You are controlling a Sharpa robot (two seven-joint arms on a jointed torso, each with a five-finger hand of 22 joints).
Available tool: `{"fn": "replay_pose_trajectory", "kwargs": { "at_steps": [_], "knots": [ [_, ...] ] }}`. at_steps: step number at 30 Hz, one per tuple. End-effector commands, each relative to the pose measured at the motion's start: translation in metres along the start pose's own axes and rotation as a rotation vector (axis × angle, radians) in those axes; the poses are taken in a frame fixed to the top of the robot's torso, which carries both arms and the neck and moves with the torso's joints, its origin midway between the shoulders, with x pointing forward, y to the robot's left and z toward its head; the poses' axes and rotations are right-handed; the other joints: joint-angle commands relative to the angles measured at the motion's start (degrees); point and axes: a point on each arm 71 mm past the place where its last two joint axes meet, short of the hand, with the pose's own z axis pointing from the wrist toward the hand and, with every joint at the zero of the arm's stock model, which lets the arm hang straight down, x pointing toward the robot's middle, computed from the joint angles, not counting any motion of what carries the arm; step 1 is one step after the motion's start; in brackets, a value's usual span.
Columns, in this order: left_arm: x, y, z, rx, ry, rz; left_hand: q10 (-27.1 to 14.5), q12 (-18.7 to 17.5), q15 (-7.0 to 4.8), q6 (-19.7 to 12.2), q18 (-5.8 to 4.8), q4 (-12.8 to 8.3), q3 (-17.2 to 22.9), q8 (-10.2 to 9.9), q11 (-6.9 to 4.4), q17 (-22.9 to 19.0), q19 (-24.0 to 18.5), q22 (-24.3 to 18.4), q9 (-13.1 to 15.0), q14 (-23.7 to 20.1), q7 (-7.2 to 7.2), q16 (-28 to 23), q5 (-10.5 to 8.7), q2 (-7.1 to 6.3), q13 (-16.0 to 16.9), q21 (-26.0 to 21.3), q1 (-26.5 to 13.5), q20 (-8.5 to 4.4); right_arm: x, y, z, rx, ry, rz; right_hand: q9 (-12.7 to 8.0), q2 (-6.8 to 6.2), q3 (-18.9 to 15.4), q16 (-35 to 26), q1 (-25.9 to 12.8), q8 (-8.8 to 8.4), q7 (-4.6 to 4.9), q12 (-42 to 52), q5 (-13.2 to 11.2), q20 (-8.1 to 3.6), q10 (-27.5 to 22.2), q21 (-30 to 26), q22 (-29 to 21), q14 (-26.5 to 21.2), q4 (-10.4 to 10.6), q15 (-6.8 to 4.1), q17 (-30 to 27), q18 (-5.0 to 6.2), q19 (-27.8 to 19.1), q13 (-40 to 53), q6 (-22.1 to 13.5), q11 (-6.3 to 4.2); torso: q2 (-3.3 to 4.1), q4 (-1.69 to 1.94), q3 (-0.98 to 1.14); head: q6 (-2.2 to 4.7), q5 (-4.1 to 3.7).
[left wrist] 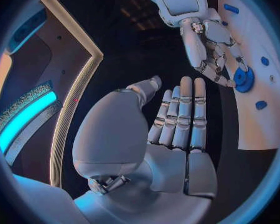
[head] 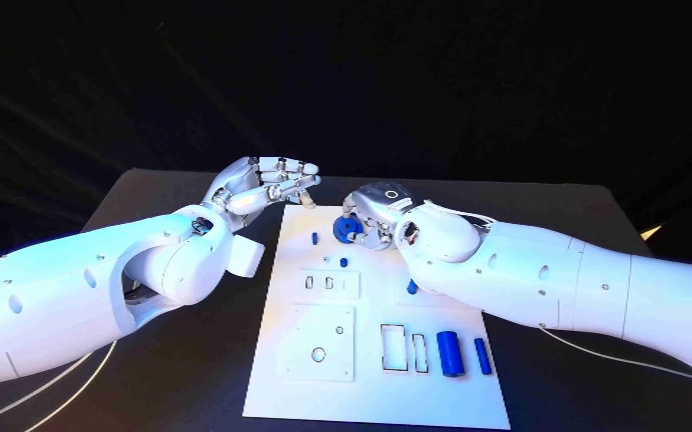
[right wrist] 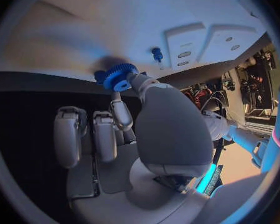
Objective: Assemble the parts on the task board
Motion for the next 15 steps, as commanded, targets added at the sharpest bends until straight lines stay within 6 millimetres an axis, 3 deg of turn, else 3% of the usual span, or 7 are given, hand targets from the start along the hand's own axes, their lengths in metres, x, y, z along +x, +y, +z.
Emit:
{"fn": "replay_pose_trajectory", "kwargs": {
  "at_steps": [1,15],
  "knots": [
    [0.0022,-0.0013,0.0008,0.004,0.019,-0.011,-0.4,-0.3,0.01,-0.5,1.08,-0.2,0.2,-0.4,0.13,0.0,-0.4,0.0,0.0,-0.3,0.78,0.4,0.05,0.42,0.0,0.2,0.1,0.18,0.0051,0.0013,-0.0004,-0.007,0.036,-0.019,4.0,0.19,0.2,0.0,-0.6,0.37,-0.05,-0.3,0.2,0.18,-0.1,-0.2,8.4,4.8,0.0,-0.03,10.5,-0.9,0.5,-0.1,-0.2,0.15,0.01,0.01,0.0,-0.02,0.07],
    [0.0013,-0.0006,0.0014,0.0,0.019,-0.011,-0.4,-0.3,0.01,-0.5,1.08,-0.2,0.2,-0.4,0.13,0.0,-0.4,0.0,0.0,-0.3,0.78,0.4,0.05,0.42,0.0,0.2,0.1,0.18,0.009,-0.0005,-0.0009,0.007,0.05,-0.016,3.8,-0.36,0.3,-0.3,-2.3,-0.01,0.24,-1.6,-0.3,0.4,-1.3,-0.7,8.0,4.7,0.3,0.19,10.0,-0.76,0.2,-1.4,-0.8,0.41,0.02,-0.02,-0.08,-0.02,-0.05]
  ]
}}
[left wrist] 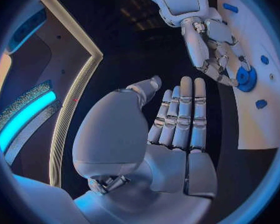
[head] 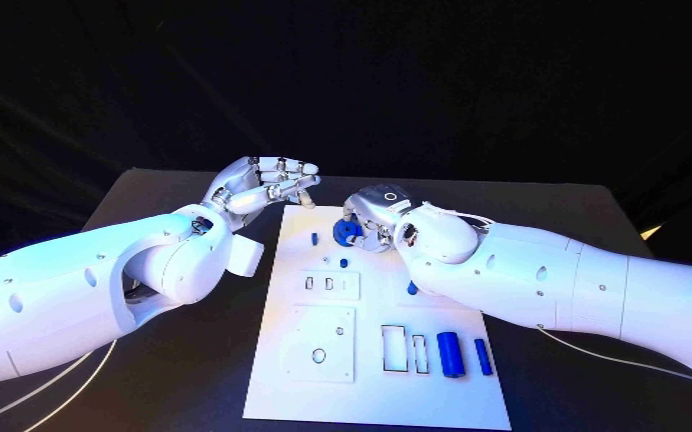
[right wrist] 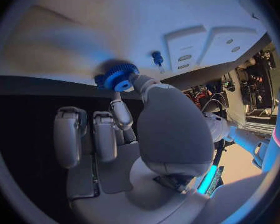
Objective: Assemble the parts on the task board
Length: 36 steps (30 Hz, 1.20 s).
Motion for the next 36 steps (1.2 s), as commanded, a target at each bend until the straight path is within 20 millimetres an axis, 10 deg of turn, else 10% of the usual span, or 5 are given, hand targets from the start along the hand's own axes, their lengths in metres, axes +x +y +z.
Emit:
{"fn": "replay_pose_trajectory", "kwargs": {
  "at_steps": [1,12,36],
  "knots": [
    [0.002,-0.001,0.001,0.005,0.02,-0.011,-0.4,-0.3,0.01,-0.5,1.08,-0.2,0.2,-0.4,0.13,0.1,-0.4,0.1,0.1,-0.4,0.78,0.4,0.05,0.42,0.0,0.2,0.1,0.17,0.004,0.0,-0.001,0.001,0.027,-0.012,3.6,-0.02,0.3,-0.3,-0.9,-0.28,0.17,-1.1,-0.3,0.21,-1.3,-0.8,7.9,4.7,0.3,0.22,9.8,-0.72,-0.2,-1.1,-0.8,0.16,0.03,0.0,-0.04,0.06,-0.05],
    [0.002,-0.001,0.001,0.004,0.019,-0.01,-0.4,-0.3,0.04,-0.6,1.07,-0.1,0.2,-0.4,0.16,0.1,-0.5,0.1,0.1,-0.4,0.8,0.4,0.05,0.43,0.0,0.3,0.0,0.19,0.003,0.002,0.0,-0.009,0.017,0.007,0.7,-0.67,-3.8,-1.2,-2.6,-5.94,2.69,-6.6,-1.3,2.02,-7.3,-4.0,5.8,4.2,0.8,2.19,8.4,0.03,-2.3,-6.9,-8.7,2.45,0.05,0.03,-0.01,0.1,-0.16],
    [0.0,-0.001,0.0,-0.003,0.005,-0.003,-0.5,-0.3,0.08,-0.6,1.05,-0.1,0.2,-0.4,0.19,0.1,-0.7,0.2,0.1,-0.5,0.84,0.5,0.06,0.46,0.0,0.5,0.0,0.21,0.009,-0.013,-0.005,0.04,0.085,0.051,0.3,3.24,-3.9,-0.5,-9.7,-4.09,1.83,-2.4,2.6,1.59,-3.7,-3.1,7.1,4.5,3.5,1.64,9.6,-0.27,-1.2,-2.7,-4.3,1.77,0.07,-0.02,0.01,-0.05,-0.24]
  ]
}}
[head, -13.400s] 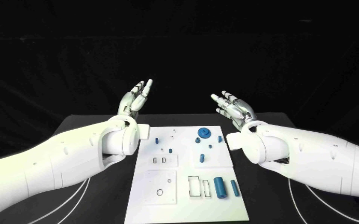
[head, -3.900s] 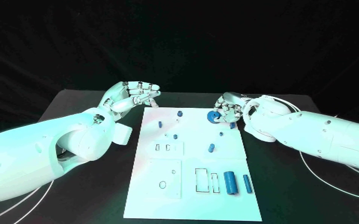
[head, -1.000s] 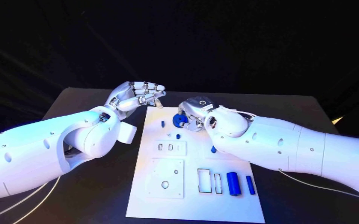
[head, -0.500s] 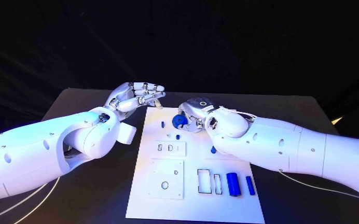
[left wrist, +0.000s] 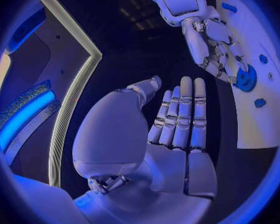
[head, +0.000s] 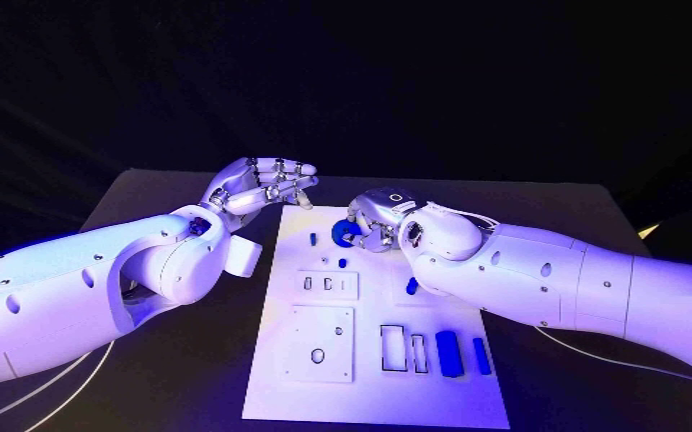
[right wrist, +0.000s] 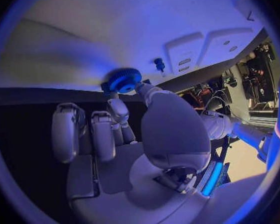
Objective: Assemble the parts on the task board
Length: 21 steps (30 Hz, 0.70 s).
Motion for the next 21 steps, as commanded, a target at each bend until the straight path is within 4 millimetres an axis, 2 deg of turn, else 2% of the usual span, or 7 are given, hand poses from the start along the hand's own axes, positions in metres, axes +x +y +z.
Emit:
{"fn": "replay_pose_trajectory", "kwargs": {
  "at_steps": [1,21],
  "knots": [
    [0.001,-0.002,0.0,0.005,0.007,-0.004,-0.3,-0.3,-0.14,-0.3,1.04,-0.1,0.2,-0.2,-0.01,0.1,-0.5,0.1,0.1,-0.3,0.94,0.2,0.06,0.46,0.0,0.3,0.0,0.0,0.006,-0.002,-0.001,0.009,0.048,0.009,-0.1,-0.04,0.5,0.3,-0.6,0.15,0.03,0.3,0.5,-0.04,0.3,0.2,7.1,4.5,-0.1,-0.22,9.6,-0.29,0.3,0.0,0.2,0.14,0.06,0.0,0.0,-0.13,-0.07],
    [-0.001,-0.001,0.0,0.001,-0.003,0.002,-0.4,-0.3,-0.12,-0.4,1.03,-0.2,0.3,-0.3,0.03,0.1,-0.7,0.2,0.1,-0.5,1.01,0.2,0.06,0.47,0.0,0.4,0.1,0.01,0.006,-0.011,-0.012,0.015,0.063,0.021,-0.2,-0.62,1.3,0.5,-1.1,0.43,-0.07,1.0,2.0,-0.07,1.0,0.8,7.6,4.6,-0.5,-0.28,9.9,-0.45,0.7,0.7,0.6,0.05,0.02,0.06,0.01,-0.77,0.19]
  ]
}}
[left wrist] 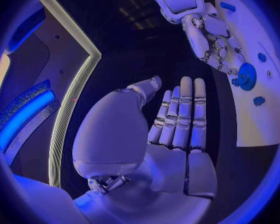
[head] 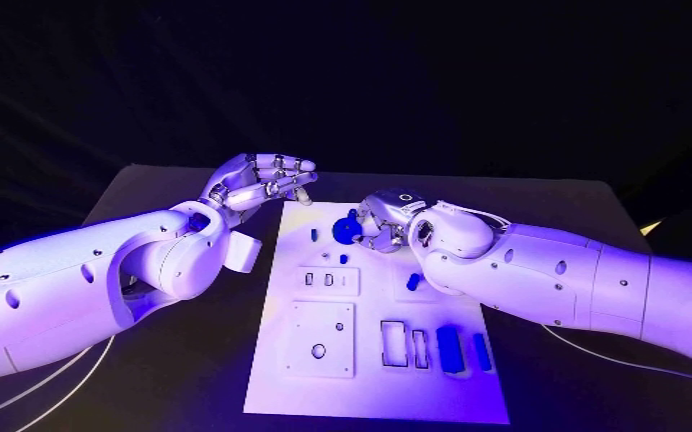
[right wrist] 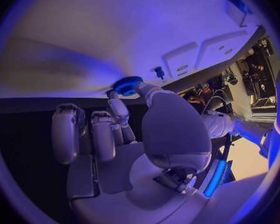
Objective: Assemble the parts on the task board
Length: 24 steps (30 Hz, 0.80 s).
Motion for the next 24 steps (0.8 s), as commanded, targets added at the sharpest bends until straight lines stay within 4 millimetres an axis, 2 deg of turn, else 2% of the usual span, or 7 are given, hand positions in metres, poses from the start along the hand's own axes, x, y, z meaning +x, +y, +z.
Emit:
{"fn": "replay_pose_trajectory", "kwargs": {
  "at_steps": [1,6,11,17,18,21,24],
  "knots": [
    [0.001,-0.002,0.001,0.007,0.003,-0.001,-0.4,-0.3,-0.12,-0.4,1.04,-0.1,0.1,-0.3,0.04,0.1,-0.3,0.0,0.1,-0.5,1.01,0.2,0.06,0.47,0.0,0.2,0.1,0.03,0.001,0.0,-0.001,-0.004,0.018,-0.002,-0.1,-0.09,0.4,0.3,-0.5,0.22,0.13,0.1,0.3,-0.07,0.4,0.1,7.7,4.6,-0.1,-0.27,9.9,-0.45,0.3,0.0,0.4,-0.16,0.0,0.0,0.01,-0.06,0.04],
    [0.001,-0.001,0.001,0.006,0.002,-0.001,-0.4,-0.3,-0.12,-0.4,1.04,-0.1,0.1,-0.3,0.04,0.1,-0.3,0.0,0.1,-0.5,1.01,0.2,0.06,0.47,0.0,0.2,0.1,0.03,-0.001,-0.004,-0.005,0.004,-0.011,0.003,-0.1,-0.06,0.7,0.3,-0.6,0.35,0.05,0.3,0.6,-0.1,0.6,0.3,7.8,4.6,-0.1,-0.33,9.9,-0.49,0.4,0.2,0.7,-0.23,-0.04,0.03,0.04,-0.04,0.0],
    [-0.001,-0.001,0.001,0.006,-0.001,0.001,-0.4,-0.3,-0.12,-0.4,1.04,-0.1,0.1,-0.3,0.04,0.1,-0.3,0.0,0.1,-0.5,1.01,0.2,0.06,0.47,0.0,0.2,0.1,0.03,-0.007,-0.016,-0.017,0.023,-0.056,0.017,-0.1,-0.11,1.1,0.3,-0.4,0.43,0.01,0.3,0.8,-0.13,0.7,0.4,8.0,4.6,-0.3,-0.37,9.9,-0.54,0.6,0.3,0.8,-0.29,-0.16,-0.16,-0.01,0.12,-0.07],
    [-0.003,-0.001,0.001,0.006,-0.003,0.002,-0.4,-0.3,-0.12,-0.4,1.04,-0.1,0.1,-0.3,0.04,0.1,-0.3,0.0,0.1,-0.5,1.01,0.2,0.06,0.47,0.0,0.2,0.1,0.03,-0.025,-0.036,-0.04,0.041,-0.093,0.077,-0.3,-1.64,1.3,0.1,-0.1,0.29,-0.01,0.1,0.0,-0.21,0.5,0.0,7.7,4.6,-0.8,-0.42,9.6,-0.43,0.3,0.0,0.5,-0.31,-0.39,-0.47,0.03,0.54,-0.45],
    [-0.003,0.0,0.001,0.006,-0.003,0.002,-0.5,-0.4,-0.09,-0.5,1.04,-0.1,0.2,-0.3,0.08,0.1,-0.4,0.1,0.1,-0.5,1.06,0.3,0.05,0.49,0.0,0.3,0.1,0.04,-0.028,-0.04,-0.044,0.039,-0.098,0.089,-0.4,-2.78,0.2,0.0,-0.7,0.23,0.04,0.1,-0.7,-0.19,0.6,-0.3,7.5,4.5,-0.4,-0.37,9.4,-0.36,0.1,0.0,0.4,-0.24,-0.41,-0.5,0.04,0.61,-0.57],
    [-0.003,0.0,0.002,0.007,0.002,0.002,-0.5,-0.4,-0.09,-0.5,1.04,-0.1,0.2,-0.3,0.08,0.1,-0.4,0.1,0.1,-0.5,1.06,0.3,0.05,0.49,0.0,0.3,0.1,0.04,-0.039,-0.057,-0.058,0.034,-0.11,0.134,-0.8,-3.0,-4.1,-0.3,1.5,0.12,0.23,-0.3,-5.8,-0.05,0.3,-1.3,7.1,4.3,0.1,-0.17,8.8,-0.15,-0.5,-0.3,-0.1,-0.04,-0.62,-0.65,0.09,0.59,-0.67],
    [-0.004,0.001,0.003,0.009,0.003,0.005,-0.6,-0.4,-0.05,-0.6,1.02,-0.1,0.1,-0.4,0.11,0.1,-0.5,0.2,0.1,-0.6,1.08,0.3,0.04,0.42,0.0,0.4,0.1,0.06,-0.047,-0.08,-0.073,0.044,-0.106,0.202,-1.0,-2.75,-7.0,-0.3,5.5,0.18,0.29,-0.6,-6.1,-0.02,-0.1,-1.8,6.9,4.3,-0.3,-0.15,8.8,-0.07,-0.7,-0.6,-0.3,-0.04,-0.87,-1.0,0.09,0.72,-0.83]
  ]
}}
